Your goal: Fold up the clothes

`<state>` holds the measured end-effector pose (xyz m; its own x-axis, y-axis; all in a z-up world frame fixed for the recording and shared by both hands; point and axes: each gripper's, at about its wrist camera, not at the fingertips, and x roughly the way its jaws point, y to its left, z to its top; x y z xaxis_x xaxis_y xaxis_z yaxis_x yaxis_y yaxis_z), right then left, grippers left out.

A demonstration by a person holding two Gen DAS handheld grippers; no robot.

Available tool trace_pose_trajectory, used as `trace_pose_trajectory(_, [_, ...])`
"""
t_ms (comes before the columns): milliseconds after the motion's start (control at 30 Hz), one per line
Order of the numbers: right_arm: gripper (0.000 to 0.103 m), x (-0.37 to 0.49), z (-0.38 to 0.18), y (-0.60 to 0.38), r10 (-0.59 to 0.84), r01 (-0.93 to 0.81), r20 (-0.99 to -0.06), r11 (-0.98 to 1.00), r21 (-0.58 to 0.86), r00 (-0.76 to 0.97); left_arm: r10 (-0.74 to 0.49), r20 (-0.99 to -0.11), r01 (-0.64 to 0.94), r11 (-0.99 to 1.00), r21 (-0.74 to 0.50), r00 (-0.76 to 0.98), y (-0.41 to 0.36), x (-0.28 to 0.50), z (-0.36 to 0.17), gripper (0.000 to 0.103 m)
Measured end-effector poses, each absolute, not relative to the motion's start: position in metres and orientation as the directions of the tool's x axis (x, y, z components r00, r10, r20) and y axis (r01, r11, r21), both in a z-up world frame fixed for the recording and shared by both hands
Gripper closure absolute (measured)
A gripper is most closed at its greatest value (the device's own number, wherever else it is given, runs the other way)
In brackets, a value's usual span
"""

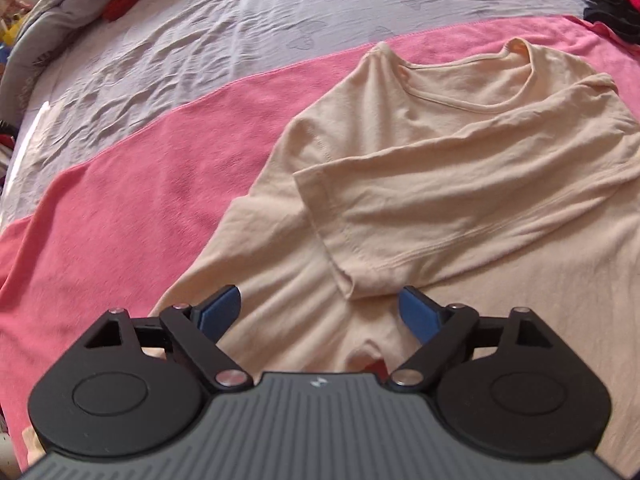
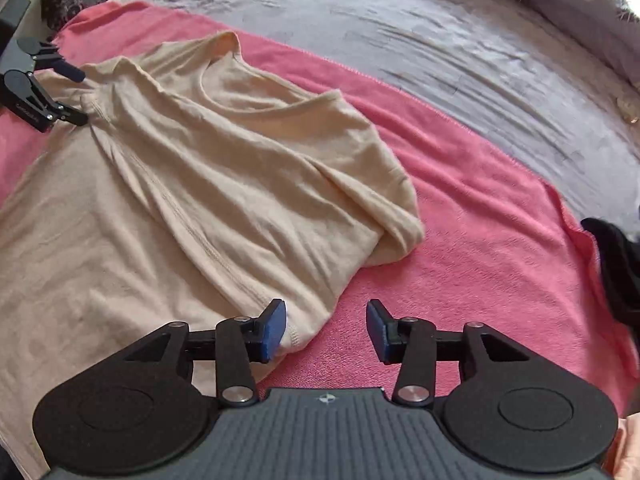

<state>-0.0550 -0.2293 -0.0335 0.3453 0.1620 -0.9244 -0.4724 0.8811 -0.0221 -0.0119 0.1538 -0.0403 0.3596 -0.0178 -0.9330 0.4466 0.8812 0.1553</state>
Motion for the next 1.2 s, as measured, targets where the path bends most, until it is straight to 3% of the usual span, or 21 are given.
trace_pose_trajectory(200, [0.033, -0.058, 0.002, -0.159, 0.201, -0.463, -0.829, 0.883, -0.078, 0.522, 0.026, -0.911, 0.32, 0.932, 0.171, 0.412, 0.208, -0.055, -0.009, 0.015])
trace_pose_trajectory(333, [0.033, -0.054, 0.02, -0.086, 0.308, -0.52, -0.769, 0.853, -0.037, 0.561, 0.051, -0.906, 0.228, 0.961, 0.159, 0.42, 0.263, -0.084, -0.004, 0.015])
trace_pose_trajectory(500, [0.032, -0.056, 0.027, 0.043, 0.391, -0.639, -0.724, 0.763, -0.091, 0.569, 0.066, -0.908, 0.139, 0.981, 0.135, 0.413, 0.343, -0.105, -0.011, 0.015])
trace_pose_trajectory(700, [0.032, -0.07, 0.032, 0.205, 0.518, -0.787, -0.695, 0.607, -0.113, 0.5, 0.022, -0.934, 0.232, 0.966, 0.112, 0.357, 0.415, -0.131, -0.017, 0.015])
trace_pose_trajectory(867, [0.032, -0.08, 0.023, 0.335, 0.598, -0.874, -0.676, 0.462, -0.149, 0.431, -0.011, -0.939, 0.19, 0.98, 0.059, 0.344, 0.476, -0.161, -0.015, 0.015])
trace_pose_trajectory(1167, [0.048, -0.078, -0.03, 0.466, 0.554, -0.912, -0.758, 0.389, -0.131, 0.345, -0.075, -0.931, 0.218, 0.976, 0.005, 0.357, 0.508, -0.188, -0.04, 0.01])
trace_pose_trajectory(1200, [0.064, -0.075, -0.037, 0.472, 0.535, -0.91, -0.774, 0.395, -0.124, 0.338, -0.081, -0.929, 0.218, 0.976, 0.0, 0.361, 0.509, -0.189, -0.04, 0.009])
